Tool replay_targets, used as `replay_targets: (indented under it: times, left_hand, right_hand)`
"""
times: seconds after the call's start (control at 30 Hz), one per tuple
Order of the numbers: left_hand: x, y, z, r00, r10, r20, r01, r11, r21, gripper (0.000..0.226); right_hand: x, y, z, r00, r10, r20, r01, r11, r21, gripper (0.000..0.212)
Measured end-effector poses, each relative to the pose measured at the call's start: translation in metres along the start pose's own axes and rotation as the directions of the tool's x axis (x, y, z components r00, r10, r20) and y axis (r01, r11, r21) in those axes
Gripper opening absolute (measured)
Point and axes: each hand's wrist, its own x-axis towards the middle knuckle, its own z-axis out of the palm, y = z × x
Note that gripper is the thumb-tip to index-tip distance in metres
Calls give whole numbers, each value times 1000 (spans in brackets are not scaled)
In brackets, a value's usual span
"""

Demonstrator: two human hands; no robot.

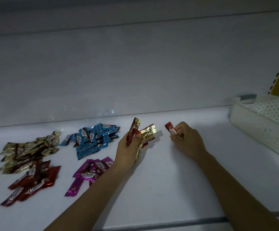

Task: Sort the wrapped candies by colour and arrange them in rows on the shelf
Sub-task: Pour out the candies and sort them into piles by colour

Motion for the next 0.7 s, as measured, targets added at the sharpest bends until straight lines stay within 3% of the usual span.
replay_targets:
  times: [0.1, 0.27, 0.33, 0.53, 0.63, 0.7]
  left_hand:
    - [-9, 7, -6, 999, -35, 10, 35, 998, -52, 16]
    - [-17, 16, -18, 998, -54, -42, 47, 988, -146, 17]
    - [-18, 18, -31, 995, -75, -72, 62, 984, -167, 17]
    - [-27, 28, -89, 984, -140, -112, 95, 935, -341, 28]
    - [-34, 31, -120, 982, -86, -168, 32, 954, -298, 28]
    - [-41, 31, -143, 974, -34, -224, -21, 971, -238, 25]
  right_hand:
    - [-7, -32, -1, 996, 76, -41, -55, 924, 379, 13]
    - [-36, -117, 9, 978, -35, 205, -140, 621, 771, 8]
    - [-45, -140, 19, 972, -68, 227, -144, 592, 793, 7]
    - [-68, -180, 60, 944, -251, 212, 32, 713, 700, 10]
    - [-79, -201, 79, 910, -345, 230, 97, 717, 690, 9]
    - [-84, -215, 87, 893, -365, 263, 61, 677, 733, 7]
